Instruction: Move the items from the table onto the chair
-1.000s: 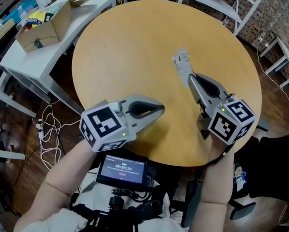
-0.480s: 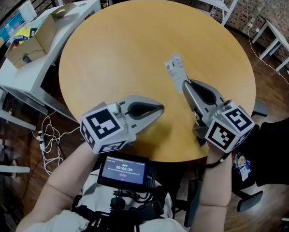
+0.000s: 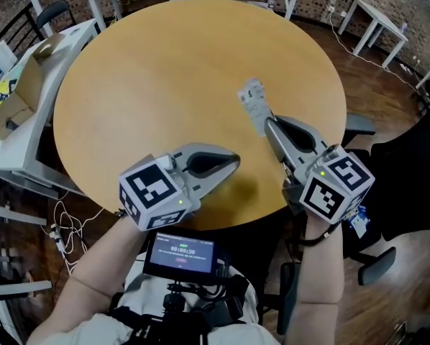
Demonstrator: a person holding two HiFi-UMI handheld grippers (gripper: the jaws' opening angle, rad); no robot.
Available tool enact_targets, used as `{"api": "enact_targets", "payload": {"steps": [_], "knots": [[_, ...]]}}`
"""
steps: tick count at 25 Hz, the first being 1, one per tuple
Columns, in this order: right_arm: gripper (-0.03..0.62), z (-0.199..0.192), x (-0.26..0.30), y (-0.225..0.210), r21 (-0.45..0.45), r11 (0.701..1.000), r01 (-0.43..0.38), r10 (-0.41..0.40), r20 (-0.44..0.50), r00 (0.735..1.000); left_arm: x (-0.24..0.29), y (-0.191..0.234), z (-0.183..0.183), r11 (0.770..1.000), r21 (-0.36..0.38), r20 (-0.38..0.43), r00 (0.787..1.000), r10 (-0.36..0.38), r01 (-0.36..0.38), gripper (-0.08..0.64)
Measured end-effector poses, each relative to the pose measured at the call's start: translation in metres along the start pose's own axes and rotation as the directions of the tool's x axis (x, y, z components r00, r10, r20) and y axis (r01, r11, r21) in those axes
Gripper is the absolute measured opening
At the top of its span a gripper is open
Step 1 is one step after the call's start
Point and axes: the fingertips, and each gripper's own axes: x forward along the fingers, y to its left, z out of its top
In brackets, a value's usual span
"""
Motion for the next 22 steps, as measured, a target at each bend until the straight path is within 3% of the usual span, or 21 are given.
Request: {"api": "enact_targets", "payload": {"steps": [8, 22], "knots": [[0.02, -0.002, -0.061, -0.032, 0.018, 0.993, 0.119, -0.119, 0.034, 0.992, 0.041, -0.023, 0.01, 0.999, 0.012, 0.003, 0.999, -0.042, 0.042, 0.006], [0.02, -0.015, -0.144, -0.062, 0.064, 0.971, 0.228, -0.233, 0.075, 0.97, 0.108, -0.075, 0.019, 0.99, 0.03, -0.012, 0.991, -0.134, 0.134, 0.006]]}}
